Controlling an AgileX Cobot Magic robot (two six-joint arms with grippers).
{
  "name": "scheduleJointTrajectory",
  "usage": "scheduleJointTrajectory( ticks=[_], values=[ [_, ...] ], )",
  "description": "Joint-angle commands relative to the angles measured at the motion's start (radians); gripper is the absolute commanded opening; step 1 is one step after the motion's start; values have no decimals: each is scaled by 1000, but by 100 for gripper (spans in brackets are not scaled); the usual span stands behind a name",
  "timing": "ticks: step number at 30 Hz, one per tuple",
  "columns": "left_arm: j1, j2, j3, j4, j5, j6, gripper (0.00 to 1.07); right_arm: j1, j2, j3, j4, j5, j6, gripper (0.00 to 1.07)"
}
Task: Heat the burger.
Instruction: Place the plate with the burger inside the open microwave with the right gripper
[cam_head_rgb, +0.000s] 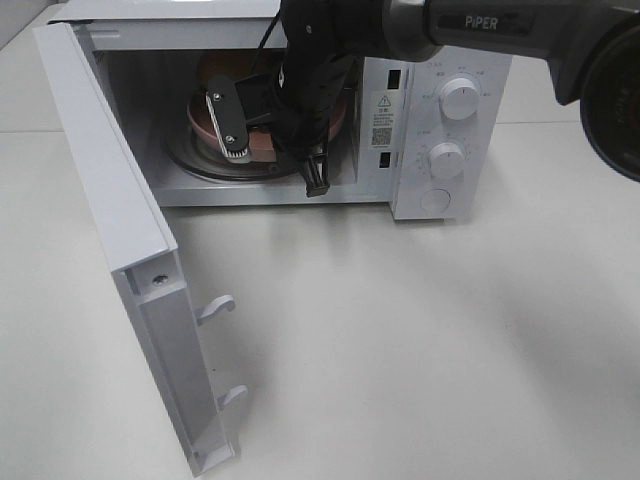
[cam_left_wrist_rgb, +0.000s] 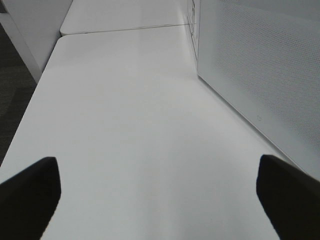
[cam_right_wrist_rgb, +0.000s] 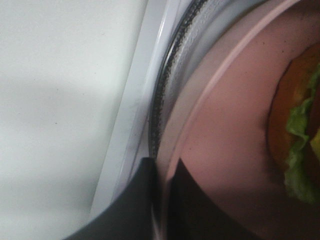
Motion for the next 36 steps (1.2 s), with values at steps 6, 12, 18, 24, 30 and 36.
scheduleJointTrajectory(
  ticks=[6, 12, 18, 24, 30, 36],
  values=[
    [3, -19, 3, -10, -11, -2, 101, -2, 42, -108, 9, -25, -15, 0],
    [3, -19, 3, -10, -11, -2, 101, 10, 51, -119, 30, -26, -19, 0],
    [3, -19, 3, -10, -11, -2, 101, 22, 63, -139, 53, -24, -35, 0],
    [3, -19, 3, -10, -11, -1, 101, 33, 81, -176, 66, -17, -35, 0],
    [3, -19, 3, -10, -11, -3, 101, 33, 82, -176, 66, 1, -31, 0],
    [3, -19, 3, -10, -11, -3, 101, 33, 82, -176, 66, 1, -14, 0]
  ],
)
